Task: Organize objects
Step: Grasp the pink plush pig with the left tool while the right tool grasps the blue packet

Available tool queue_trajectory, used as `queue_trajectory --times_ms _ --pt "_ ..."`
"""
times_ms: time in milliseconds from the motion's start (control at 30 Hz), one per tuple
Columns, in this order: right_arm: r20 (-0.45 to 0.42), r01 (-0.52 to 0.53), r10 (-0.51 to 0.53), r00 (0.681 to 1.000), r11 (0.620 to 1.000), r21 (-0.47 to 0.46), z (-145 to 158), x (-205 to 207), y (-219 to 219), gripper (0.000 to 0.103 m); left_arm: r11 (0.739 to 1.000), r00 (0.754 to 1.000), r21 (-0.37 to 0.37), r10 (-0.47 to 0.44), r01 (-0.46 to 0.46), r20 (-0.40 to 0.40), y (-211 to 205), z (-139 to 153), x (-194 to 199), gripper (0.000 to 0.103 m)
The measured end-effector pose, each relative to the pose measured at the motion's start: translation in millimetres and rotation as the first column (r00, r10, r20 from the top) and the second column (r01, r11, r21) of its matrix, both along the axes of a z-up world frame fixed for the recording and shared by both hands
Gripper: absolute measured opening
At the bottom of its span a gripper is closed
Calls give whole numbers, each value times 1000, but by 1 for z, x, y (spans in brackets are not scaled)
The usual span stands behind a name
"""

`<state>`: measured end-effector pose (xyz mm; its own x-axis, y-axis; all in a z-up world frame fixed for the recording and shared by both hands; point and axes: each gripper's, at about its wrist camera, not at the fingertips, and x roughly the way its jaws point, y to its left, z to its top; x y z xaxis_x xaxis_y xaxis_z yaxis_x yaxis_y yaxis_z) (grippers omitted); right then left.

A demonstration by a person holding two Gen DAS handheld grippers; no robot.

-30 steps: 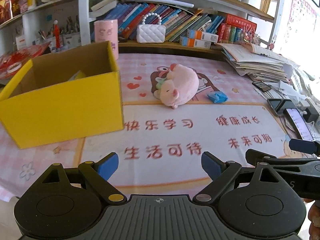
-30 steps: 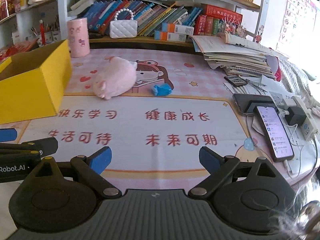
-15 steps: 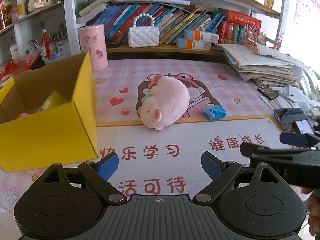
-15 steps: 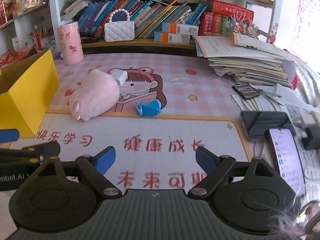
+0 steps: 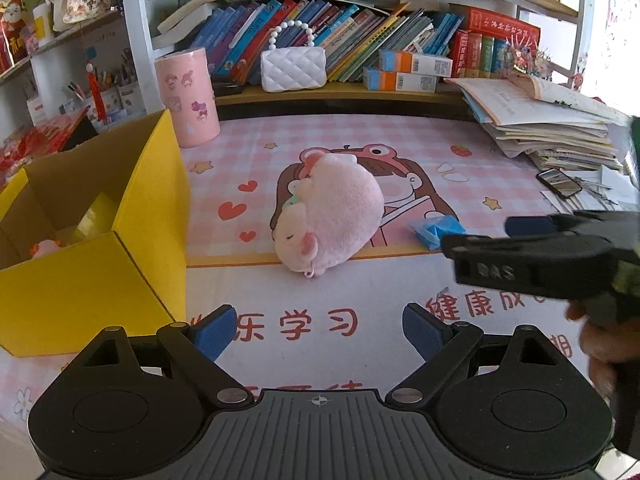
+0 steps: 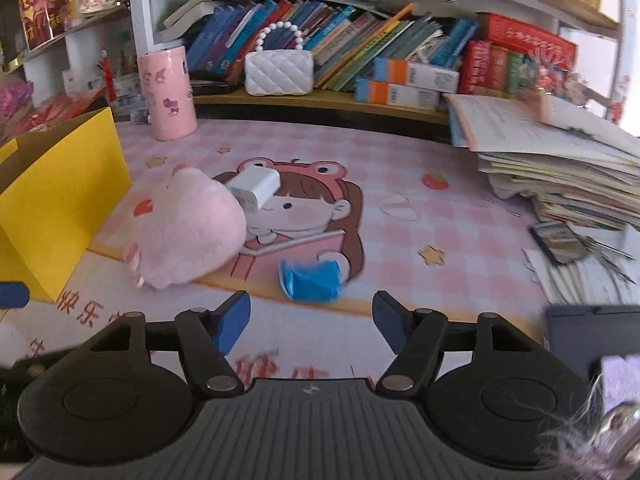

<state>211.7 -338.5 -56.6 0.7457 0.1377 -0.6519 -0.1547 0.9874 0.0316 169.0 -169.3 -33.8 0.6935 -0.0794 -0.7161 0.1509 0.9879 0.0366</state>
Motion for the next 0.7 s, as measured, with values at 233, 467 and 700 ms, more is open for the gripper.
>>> queue_trajectory --times_ms 233,467,700 --pt "-60 -4 5 998 1000 20 -18 39 3 62 1000 1000 29 -4 4 16 -6 2 5 92" --pt "-92 3 2 996 999 44 -32 58 2 53 999 999 49 -1 0 34 -10 3 15 92" --pt "-60 27 -21 998 994 109 -22 55 -13 40 998 998 60 18 -22 56 -12 -2 39 92"
